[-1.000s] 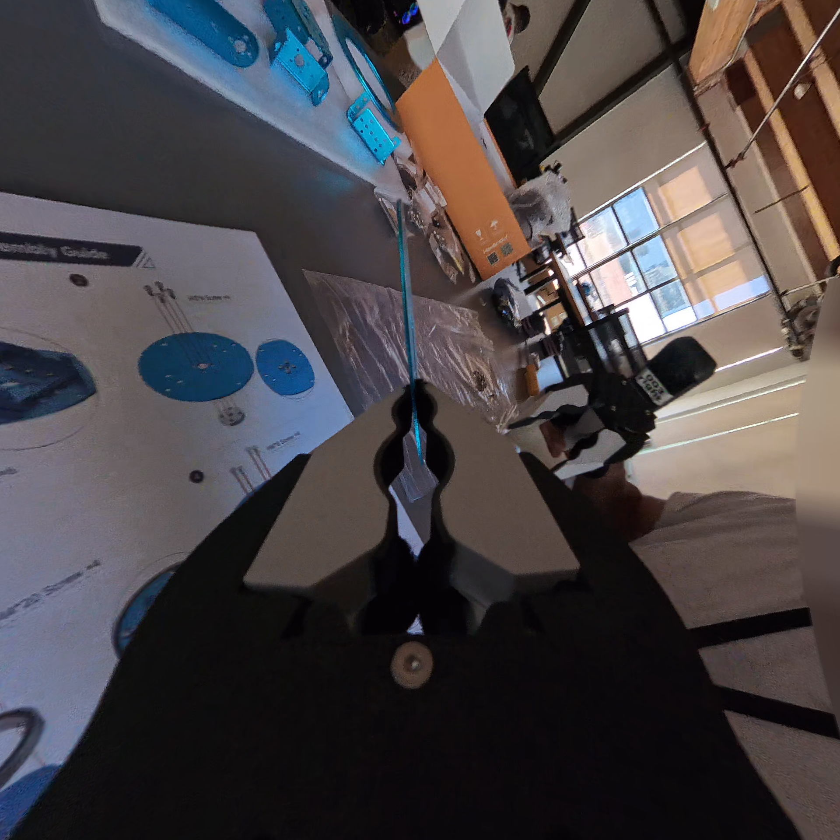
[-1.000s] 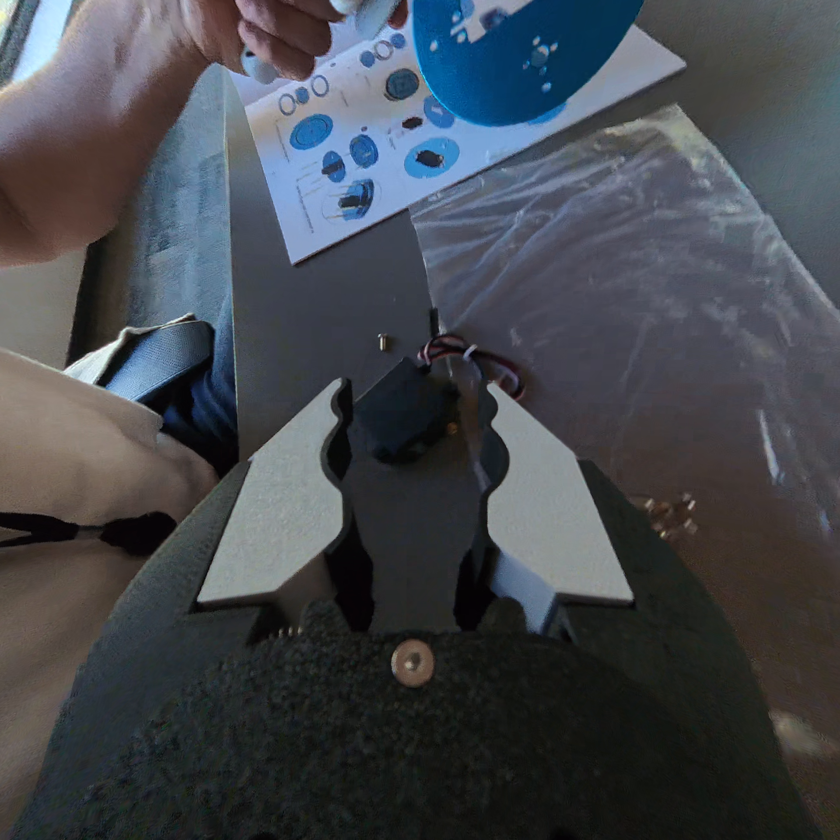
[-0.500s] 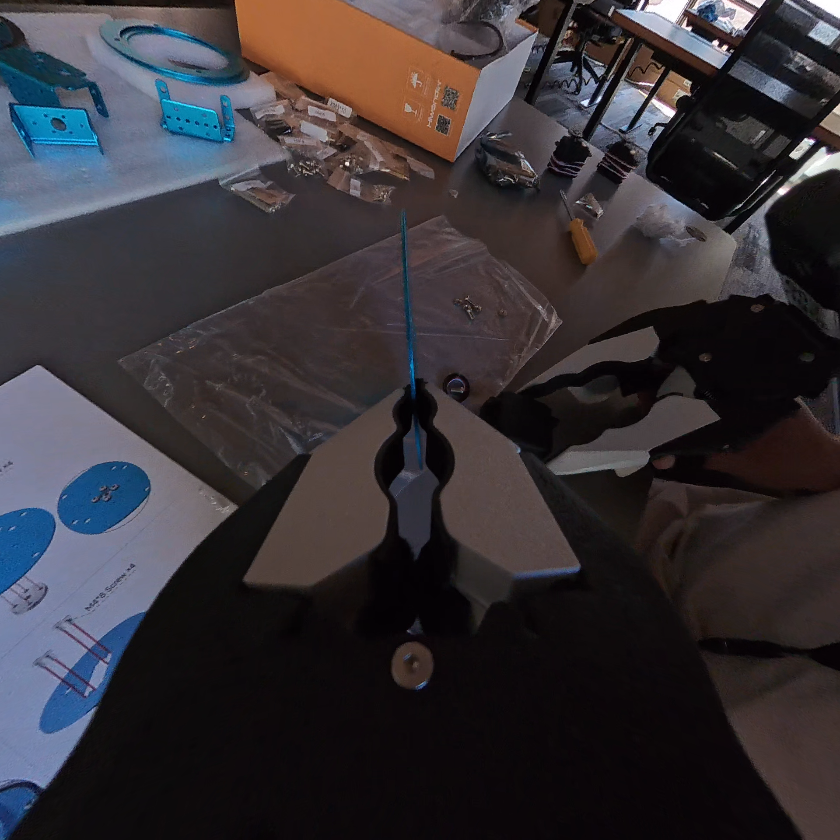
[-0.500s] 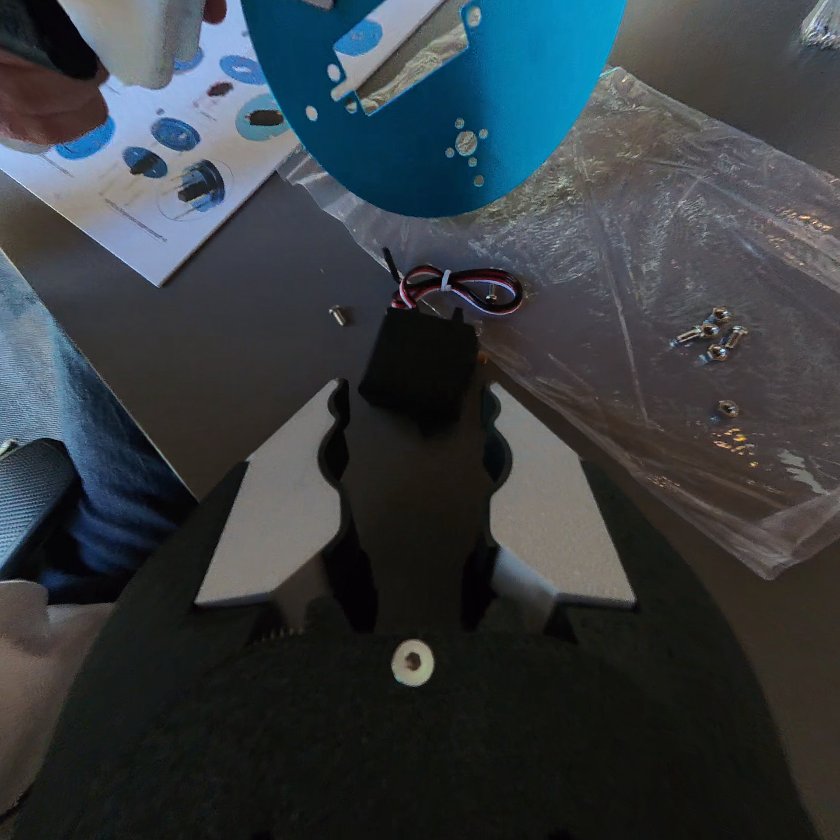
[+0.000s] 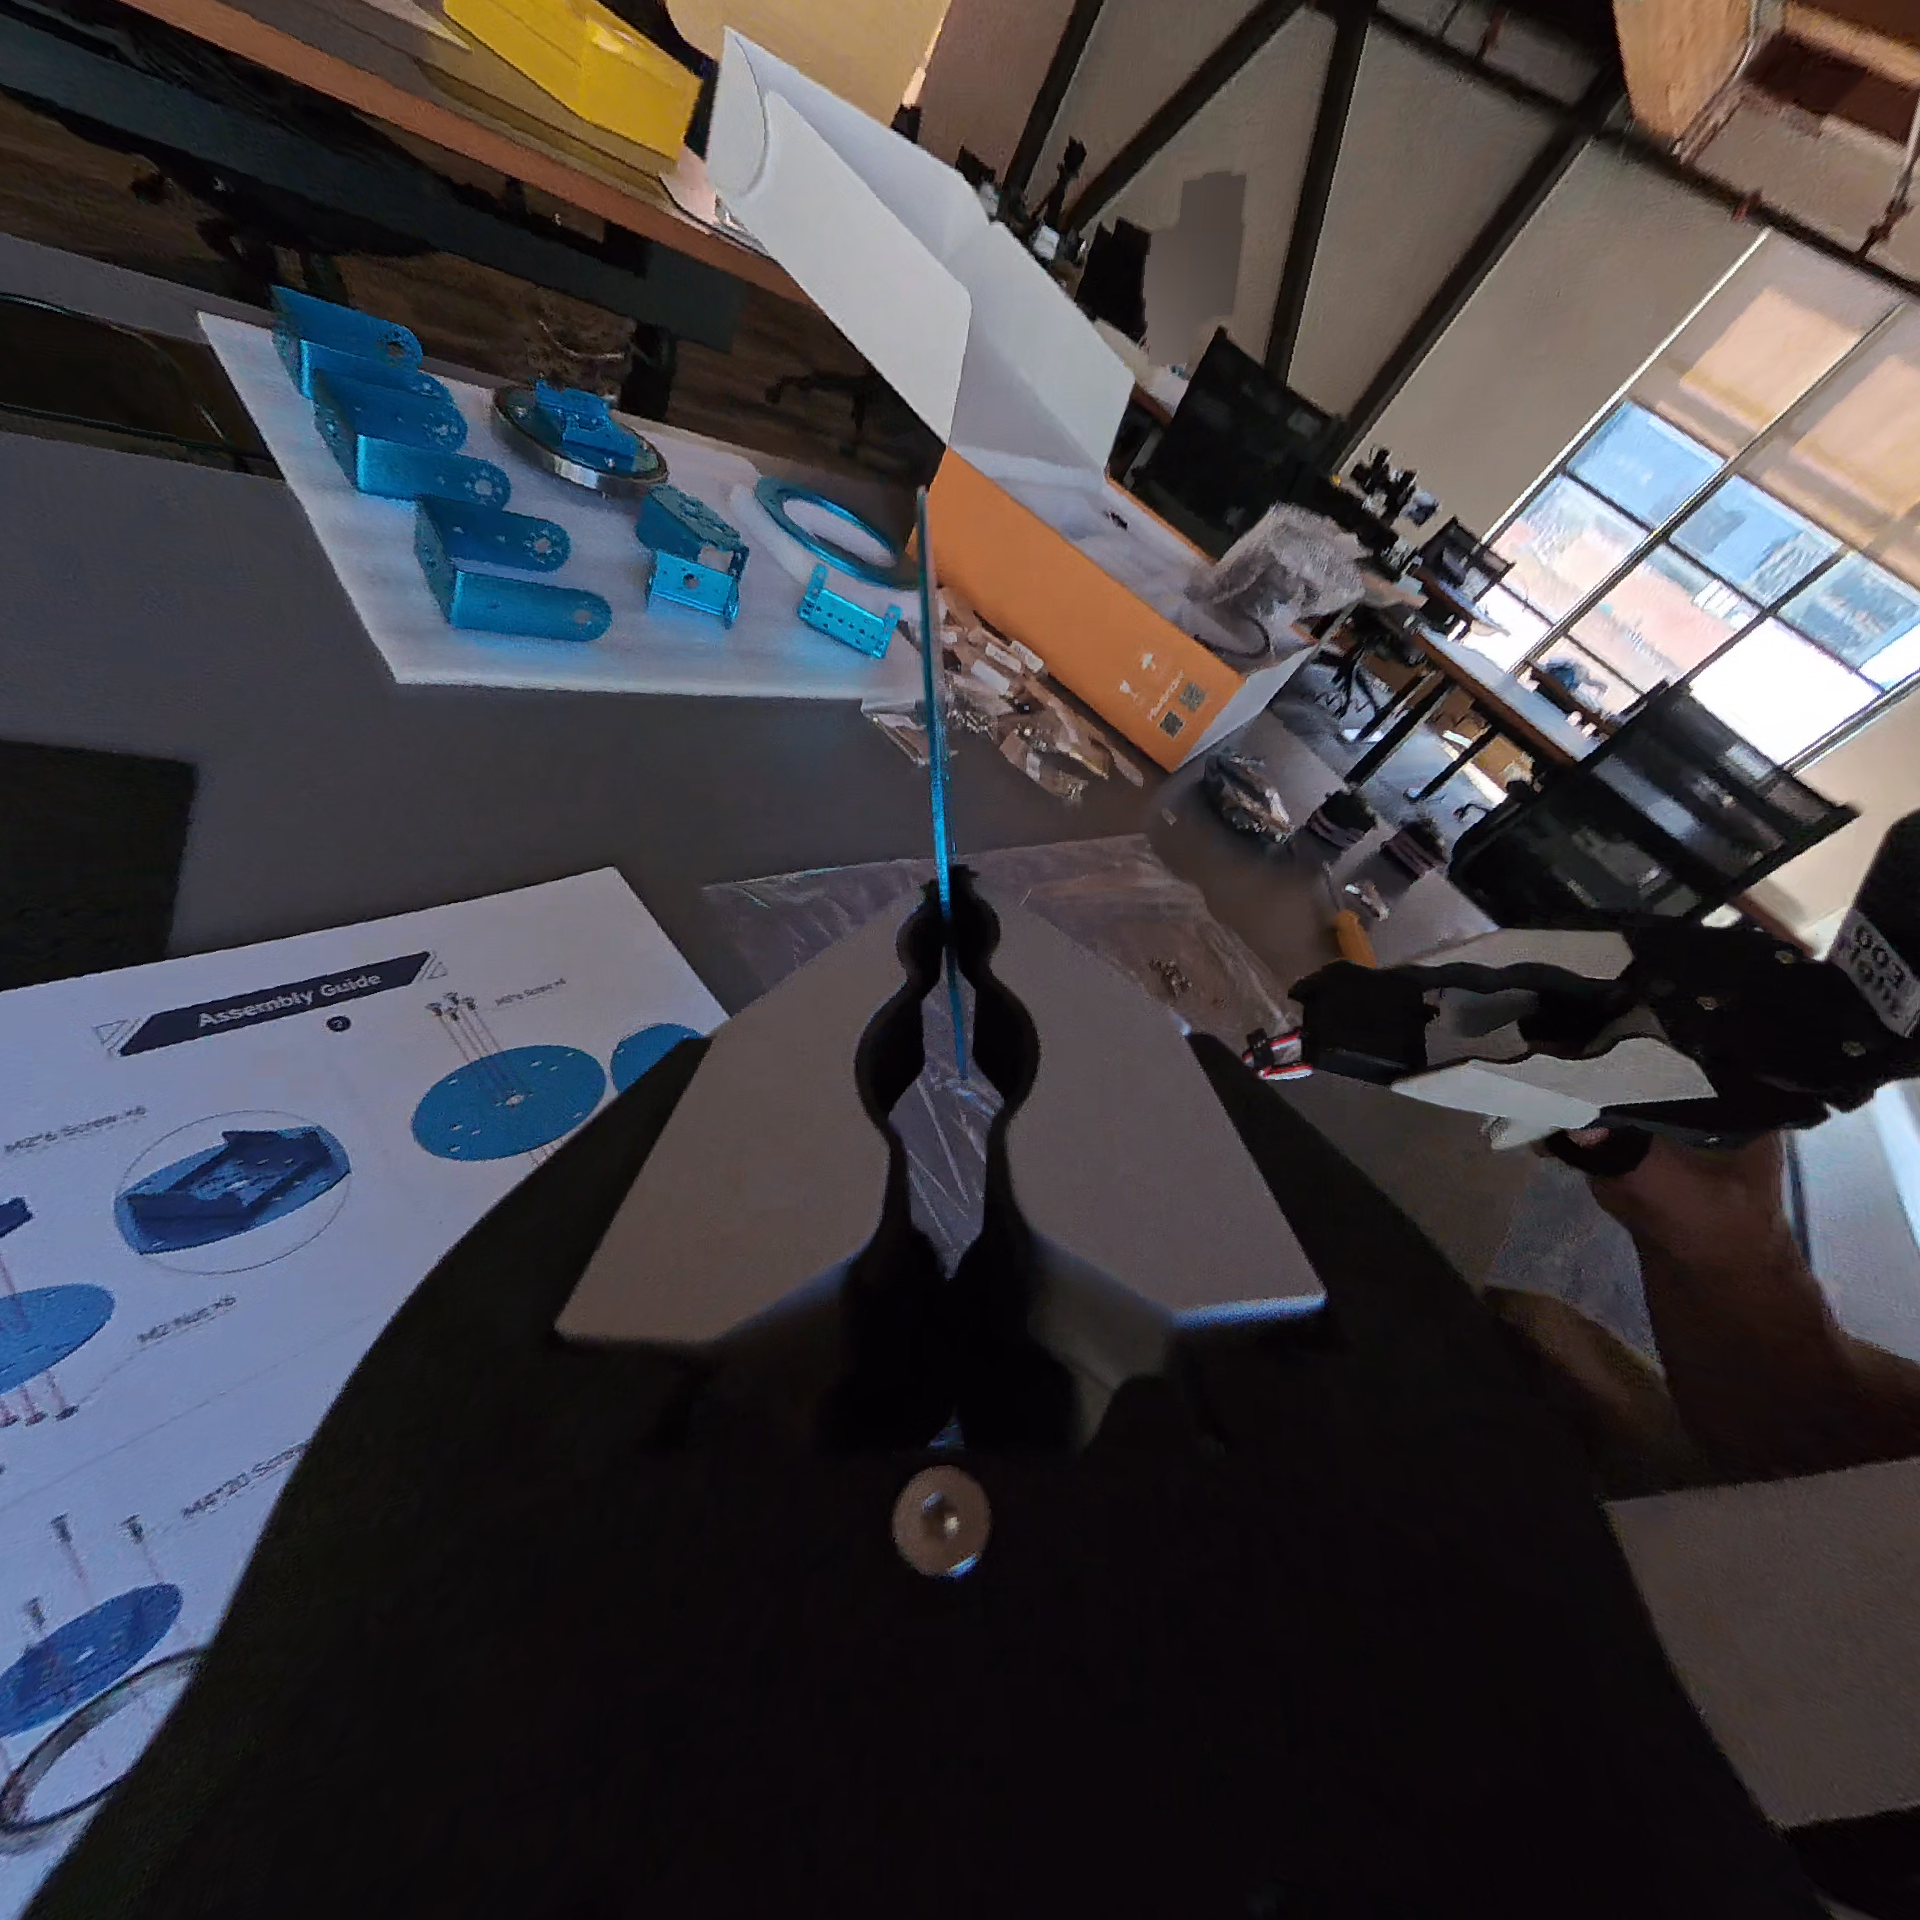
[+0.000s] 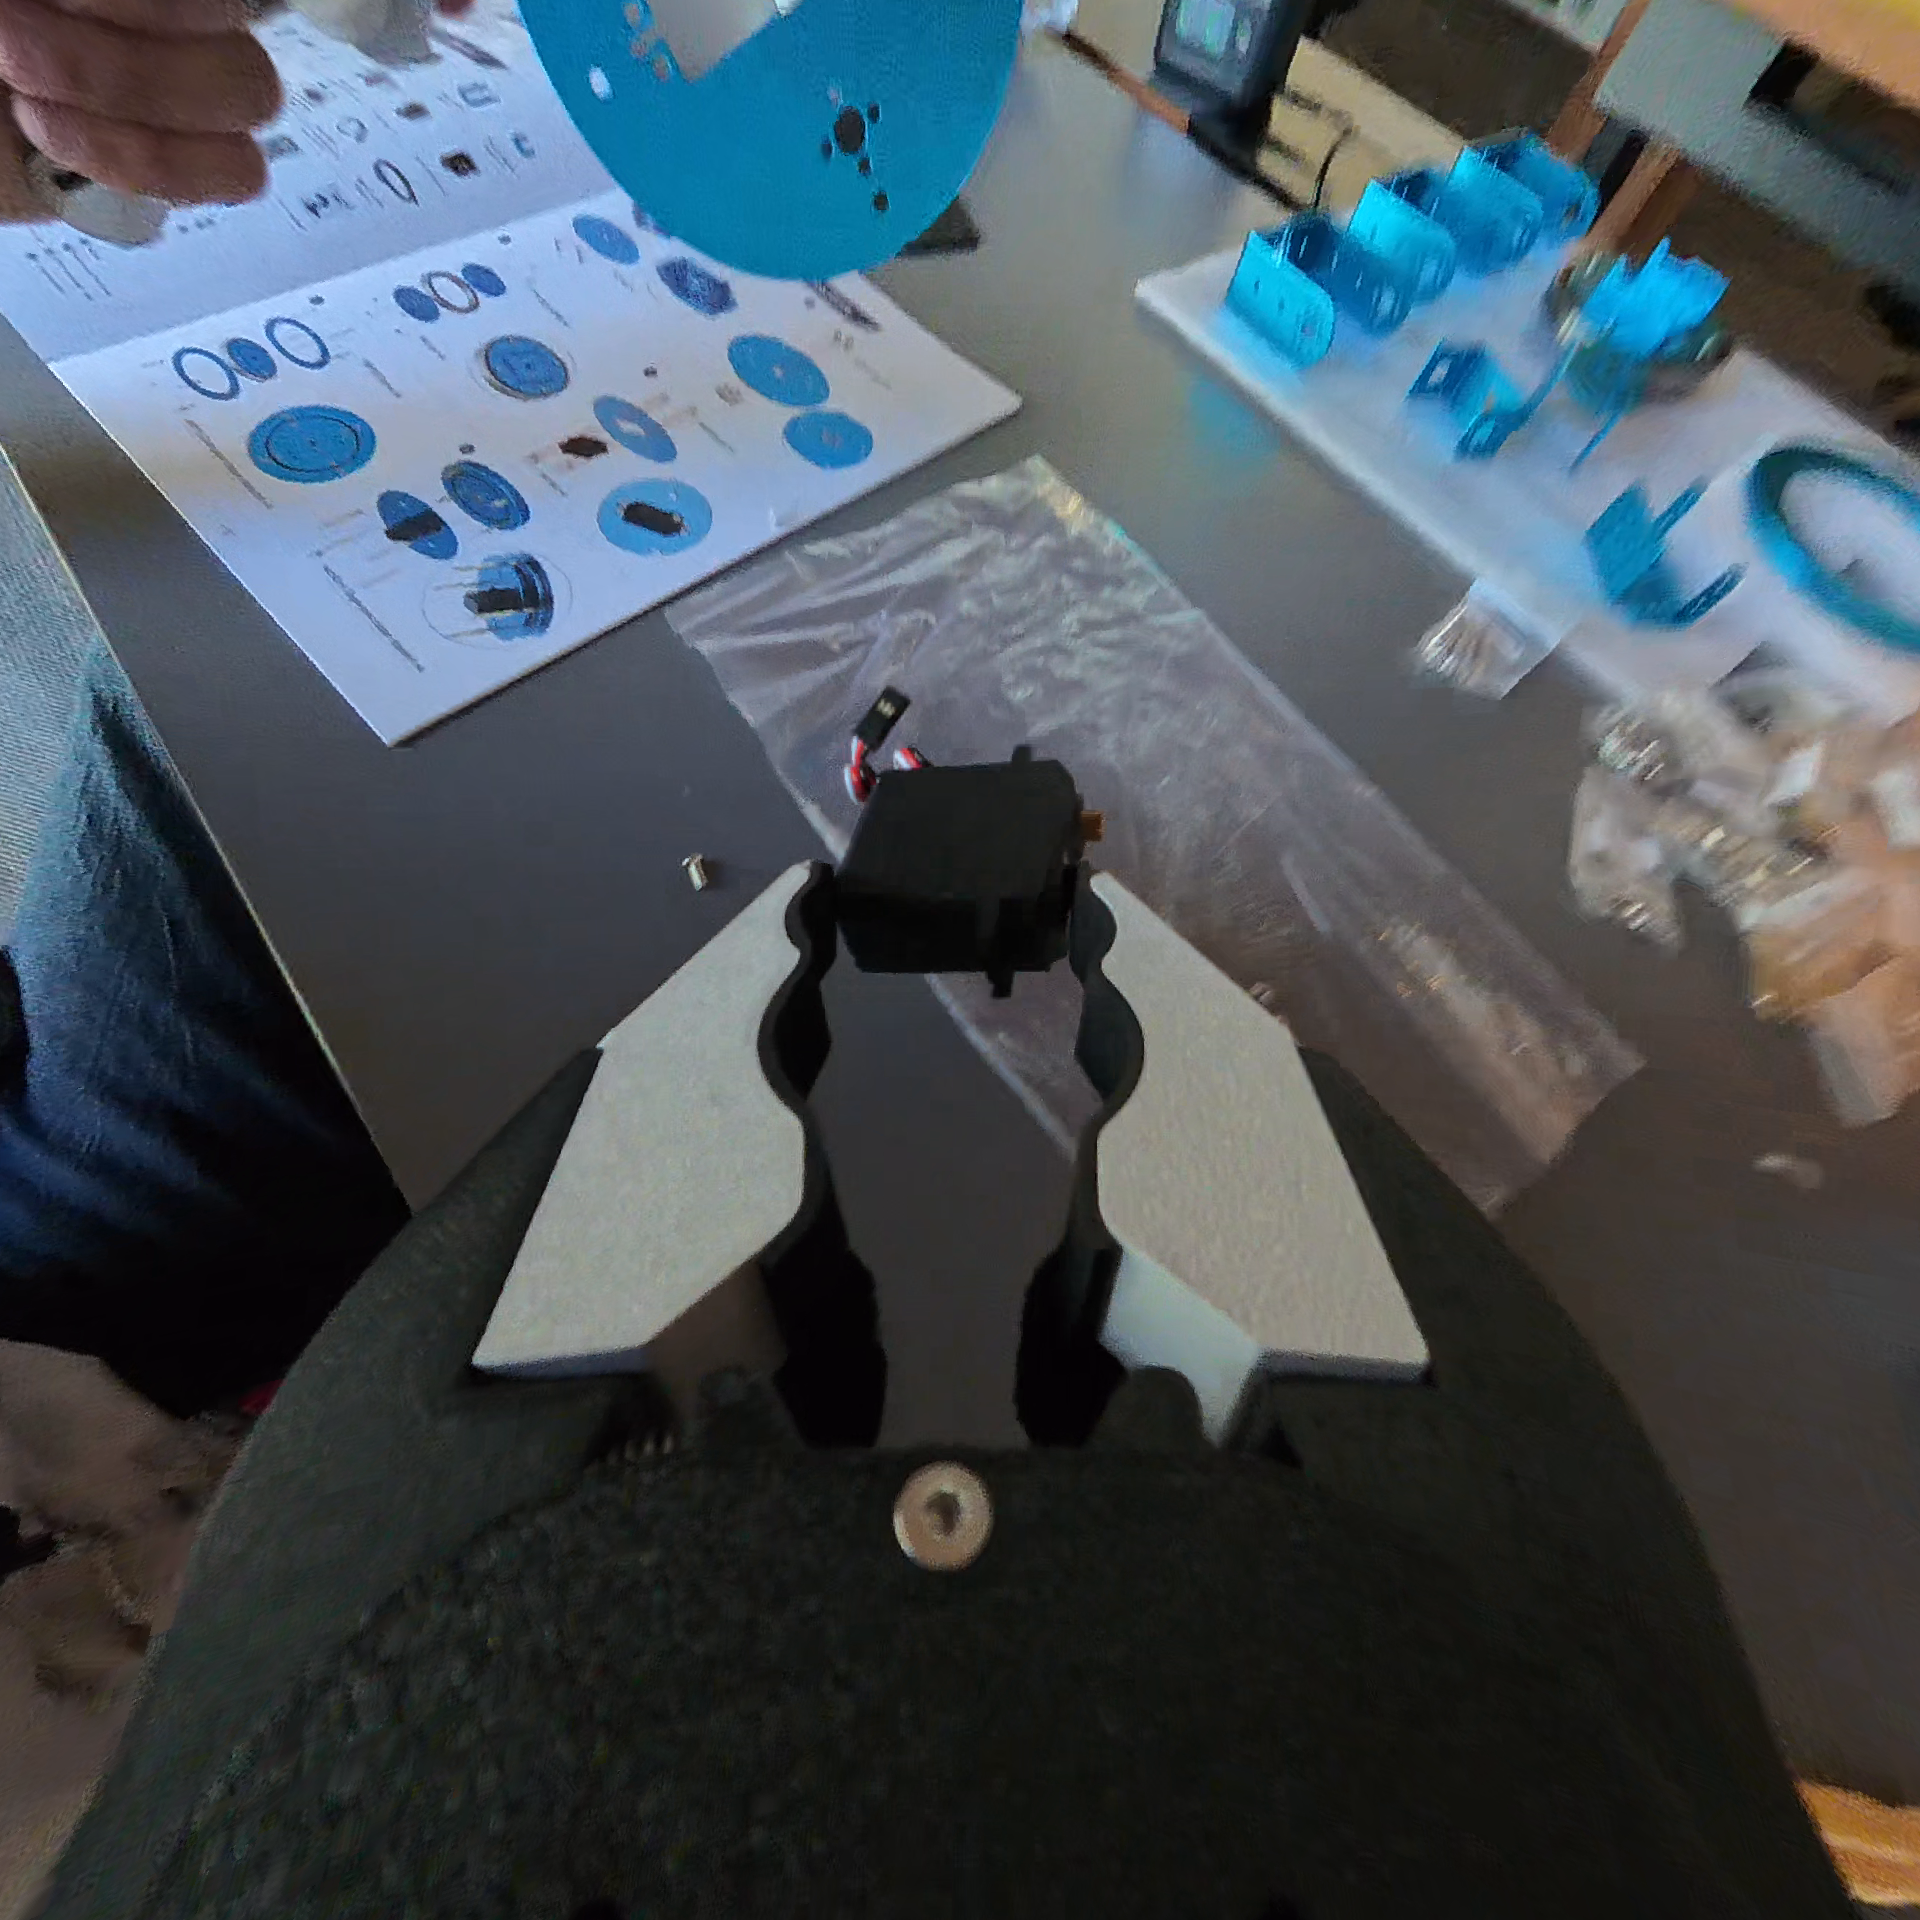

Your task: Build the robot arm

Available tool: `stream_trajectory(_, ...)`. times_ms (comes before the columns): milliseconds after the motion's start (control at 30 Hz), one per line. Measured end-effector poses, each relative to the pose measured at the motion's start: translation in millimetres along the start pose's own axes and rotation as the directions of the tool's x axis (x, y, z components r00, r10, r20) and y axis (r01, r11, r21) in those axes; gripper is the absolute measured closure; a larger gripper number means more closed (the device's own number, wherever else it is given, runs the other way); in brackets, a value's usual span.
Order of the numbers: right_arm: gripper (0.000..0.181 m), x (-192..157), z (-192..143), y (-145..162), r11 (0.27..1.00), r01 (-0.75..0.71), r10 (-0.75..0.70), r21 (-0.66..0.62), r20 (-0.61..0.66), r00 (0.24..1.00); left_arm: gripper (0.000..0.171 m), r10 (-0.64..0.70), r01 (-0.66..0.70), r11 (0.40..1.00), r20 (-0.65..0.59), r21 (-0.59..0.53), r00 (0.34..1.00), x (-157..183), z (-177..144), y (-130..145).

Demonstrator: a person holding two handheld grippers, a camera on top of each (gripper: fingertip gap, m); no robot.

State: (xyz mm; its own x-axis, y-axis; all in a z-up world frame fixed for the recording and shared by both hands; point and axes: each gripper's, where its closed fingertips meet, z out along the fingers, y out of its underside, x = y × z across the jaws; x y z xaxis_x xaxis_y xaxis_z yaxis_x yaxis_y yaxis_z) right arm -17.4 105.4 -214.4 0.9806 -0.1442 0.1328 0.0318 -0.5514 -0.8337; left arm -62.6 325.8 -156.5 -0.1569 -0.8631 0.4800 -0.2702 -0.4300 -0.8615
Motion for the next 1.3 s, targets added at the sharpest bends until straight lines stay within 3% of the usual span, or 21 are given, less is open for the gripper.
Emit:
stream_trajectory(200, 0.137, 52, -3, -61, 0.965, 0.259, -0.253, 0.029, -0.125, 0.959, 0.171, -0.233, 0.248, 0.962, -0.129, 0.112, 0.964, -2, 23, -10)
stream_trajectory(333, 0.137, 73, 10, -102, 0.917, 0.396, -0.377, 0.047, -0.216, 0.901, 0.171, -0.375, 0.400, 0.907, -0.183, 0.130, 0.909, 3, 49, -1)
stream_trajectory(500, 0.137, 74, 47, -118, 0.900, 0.435, -0.430, 0.024, -0.109, 0.896, 0.171, -0.404, 0.432, 0.886, -0.177, 0.168, 0.897, 11, 62, 3)
stream_trajectory(633, 0.137, 49, 64, -117, 0.943, 0.328, -0.333, 0.061, 0.196, 0.922, 0.171, -0.352, 0.367, 0.912, -0.107, 0.186, 0.930, 6, 64, 4)
stream_trajectory(767, 0.137, 41, 75, -123, 0.974, 0.217, -0.224, 0.060, 0.365, 0.904, 0.171, -0.343, 0.353, 0.920, -0.086, 0.168, 0.935, 7, 72, 10)
stream_trajectory(967, 0.137, 51, 79, -148, 0.975, 0.196, -0.221, 0.107, 0.346, 0.912, 0.171, -0.389, 0.403, 0.902, -0.111, 0.155, 0.915, 12, 89, 20)
stream_trajectory(1100, 0.137, 63, 89, -156, 0.969, 0.228, -0.245, 0.098, 0.241, 0.939, 0.171, -0.445, 0.464, 0.870, -0.138, 0.166, 0.885, 14, 100, 22)
stream_trajectory(1300, 0.137, 64, 87, -166, 0.978, -0.038, -0.037, 0.207, 0.346, 0.938, 0.171, -0.577, 0.627, 0.762, -0.267, 0.164, 0.772, 18, 108, 21)
